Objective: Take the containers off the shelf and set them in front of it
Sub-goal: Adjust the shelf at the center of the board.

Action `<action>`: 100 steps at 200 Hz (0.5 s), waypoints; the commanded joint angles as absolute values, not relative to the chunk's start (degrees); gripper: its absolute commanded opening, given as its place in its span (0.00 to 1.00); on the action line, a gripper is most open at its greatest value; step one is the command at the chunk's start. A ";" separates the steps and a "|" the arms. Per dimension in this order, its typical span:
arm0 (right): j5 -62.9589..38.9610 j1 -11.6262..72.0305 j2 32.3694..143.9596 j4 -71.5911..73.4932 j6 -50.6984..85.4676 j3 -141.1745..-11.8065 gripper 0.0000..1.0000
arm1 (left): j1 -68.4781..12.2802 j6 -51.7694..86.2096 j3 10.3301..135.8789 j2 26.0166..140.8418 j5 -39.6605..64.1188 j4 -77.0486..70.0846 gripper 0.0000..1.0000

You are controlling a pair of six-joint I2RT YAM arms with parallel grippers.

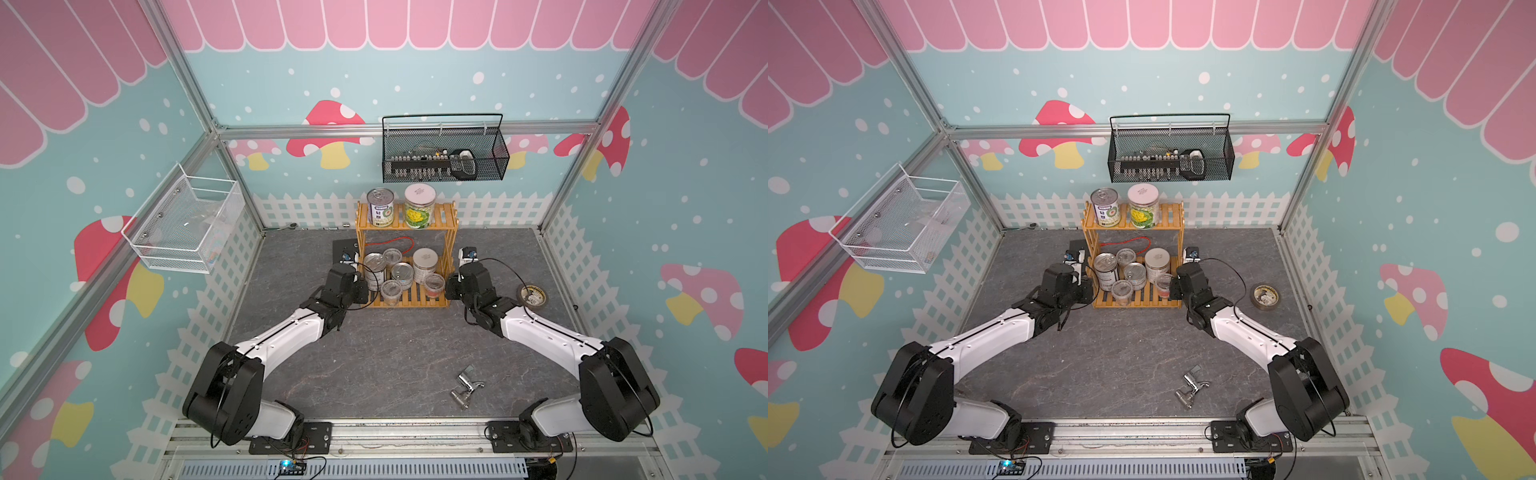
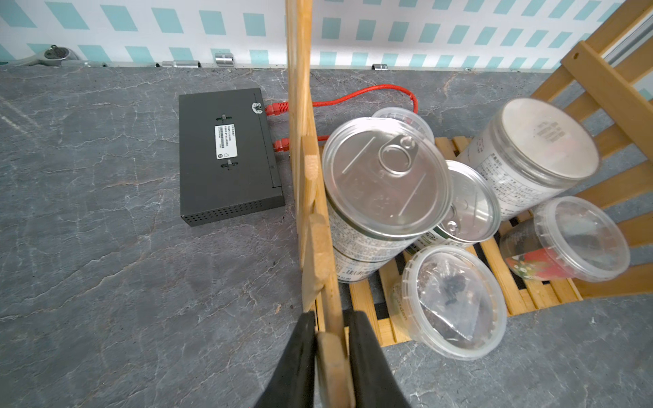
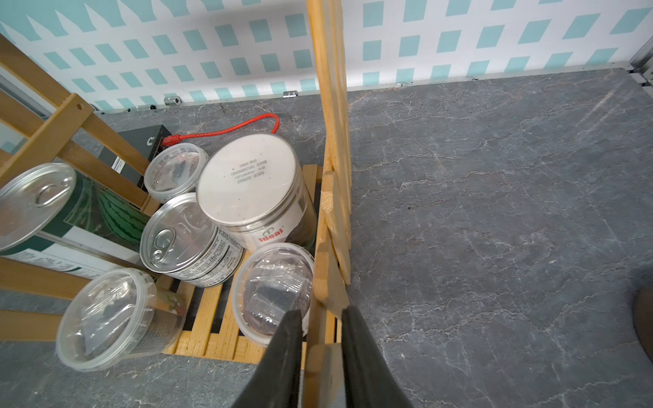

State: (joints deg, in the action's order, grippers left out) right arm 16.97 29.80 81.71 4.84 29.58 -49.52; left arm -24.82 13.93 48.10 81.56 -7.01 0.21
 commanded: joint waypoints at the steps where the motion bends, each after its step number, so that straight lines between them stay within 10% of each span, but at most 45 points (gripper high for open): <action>1: 17.48 30.19 79.90 3.91 28.84 -49.92 0.29 | -25.09 13.18 48.73 78.61 -3.38 -1.70 0.23; 100: 16.81 30.17 69.62 -1.40 25.37 -49.59 0.60 | -24.88 10.69 51.97 70.89 -3.13 4.49 0.55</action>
